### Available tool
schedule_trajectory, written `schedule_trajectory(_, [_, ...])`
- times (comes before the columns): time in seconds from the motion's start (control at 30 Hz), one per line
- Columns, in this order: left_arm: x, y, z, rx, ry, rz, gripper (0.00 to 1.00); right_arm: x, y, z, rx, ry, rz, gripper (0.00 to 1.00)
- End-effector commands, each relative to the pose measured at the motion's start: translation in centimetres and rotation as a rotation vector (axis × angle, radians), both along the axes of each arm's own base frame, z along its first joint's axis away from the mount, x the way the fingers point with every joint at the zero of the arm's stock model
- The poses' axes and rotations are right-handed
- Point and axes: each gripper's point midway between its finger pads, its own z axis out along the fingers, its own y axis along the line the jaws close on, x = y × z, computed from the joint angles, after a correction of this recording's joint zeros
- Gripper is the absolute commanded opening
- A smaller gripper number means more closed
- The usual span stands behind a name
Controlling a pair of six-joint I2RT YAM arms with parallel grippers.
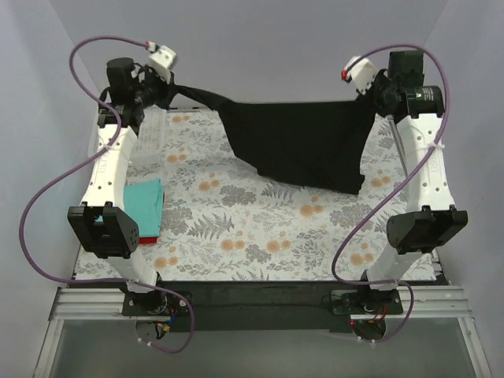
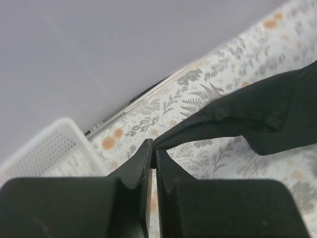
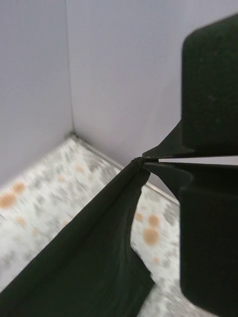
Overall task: Fold and stack the t-shirts
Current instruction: Flatten the tshirt out
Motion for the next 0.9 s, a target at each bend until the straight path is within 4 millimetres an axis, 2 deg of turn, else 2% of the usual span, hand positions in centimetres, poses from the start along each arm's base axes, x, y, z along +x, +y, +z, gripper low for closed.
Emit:
schedule_trajectory(0.0, [0.1,5.3,5.8,-0.367,0.075,0.325,0.00,1.4,-1.2,9.9,0.034,-0.273,-0.091,0.01])
schedule_trajectory(0.07, [-1.4,6.8,9.6,-0.416,0.003,0.381,0.00,1.5,-1.6,12.9,0.037,-0.372,-0.116,0.01])
schedule_trajectory(0.1, [-2.0,6.6,10.3,-0.424,-0.012,0.374,0.00,0.8,-2.0,15.4,0.036,-0.461,-0.132,0.01])
schedule_trajectory(0.13, [-2.8,6.2,10.7,-0.422,-0.019,0.351,0.00,0.3,-2.2,16.3,0.033,-0.494,-0.137,0.01])
schedule_trajectory(0.17, [-4.4,5.3,12.1,-0.427,-0.045,0.314,0.00,0.0,-2.2,16.9,0.030,-0.525,-0.133,0.01])
schedule_trajectory(0.2, [-5.0,4.9,12.2,-0.430,-0.041,0.294,0.00,-0.4,-2.2,17.4,0.020,-0.550,-0.124,0.01])
schedule_trajectory(0.23, [-5.5,4.0,11.7,-0.422,-0.021,0.260,0.00,-1.2,-2.0,16.9,0.019,-0.549,-0.113,0.01])
schedule_trajectory(0.27, [-6.2,1.9,10.8,-0.407,0.014,0.187,0.00,-1.4,-1.7,17.4,0.020,-0.578,-0.102,0.01])
schedule_trajectory(0.3, [-7.3,-0.6,10.4,-0.394,0.036,0.112,0.00,-1.5,-1.4,17.1,0.015,-0.572,-0.093,0.01])
schedule_trajectory(0.33, [-7.7,-1.7,9.7,-0.359,0.043,0.086,0.00,-1.5,-0.7,16.4,0.007,-0.556,-0.079,0.01])
schedule_trajectory(0.37, [-8.3,-4.4,9.0,-0.340,0.060,0.040,0.00,-1.3,-0.5,15.9,0.000,-0.544,-0.079,0.01])
schedule_trajectory(0.4, [-8.0,-4.6,8.7,-0.331,0.057,0.068,0.00,-1.2,-0.5,15.7,-0.006,-0.539,-0.087,0.01])
schedule_trajectory(0.43, [-7.6,-4.6,8.7,-0.350,0.067,0.091,0.00,-1.0,-0.5,15.6,-0.006,-0.537,-0.087,0.01])
schedule_trajectory(0.47, [-7.3,-4.2,10.0,-0.367,0.042,0.121,0.00,-1.0,-0.5,15.8,-0.008,-0.542,-0.090,0.01])
schedule_trajectory(0.5, [-5.6,-2.8,9.3,-0.360,0.043,0.223,0.00,-1.0,-0.7,16.0,-0.014,-0.547,-0.100,0.01])
schedule_trajectory(0.57, [-4.4,-0.7,9.7,-0.370,0.038,0.309,0.00,-1.0,-1.1,16.7,-0.032,-0.567,-0.112,0.01])
schedule_trajectory(0.67, [-3.7,1.3,11.1,-0.412,0.005,0.354,0.00,-1.2,-1.4,17.9,-0.037,-0.607,-0.130,0.01])
schedule_trajectory(0.77, [-4.6,1.6,13.3,-0.436,-0.048,0.334,0.00,-1.7,-1.6,19.0,-0.018,-0.638,-0.147,0.01])
schedule_trajectory(0.83, [-5.4,1.1,14.1,-0.441,-0.074,0.295,0.00,-2.7,-1.8,20.1,0.003,-0.666,-0.160,0.01])
schedule_trajectory(0.87, [-7.2,1.0,15.7,-0.449,-0.113,0.267,0.00,-3.2,-1.7,20.4,0.015,-0.675,-0.159,0.01])
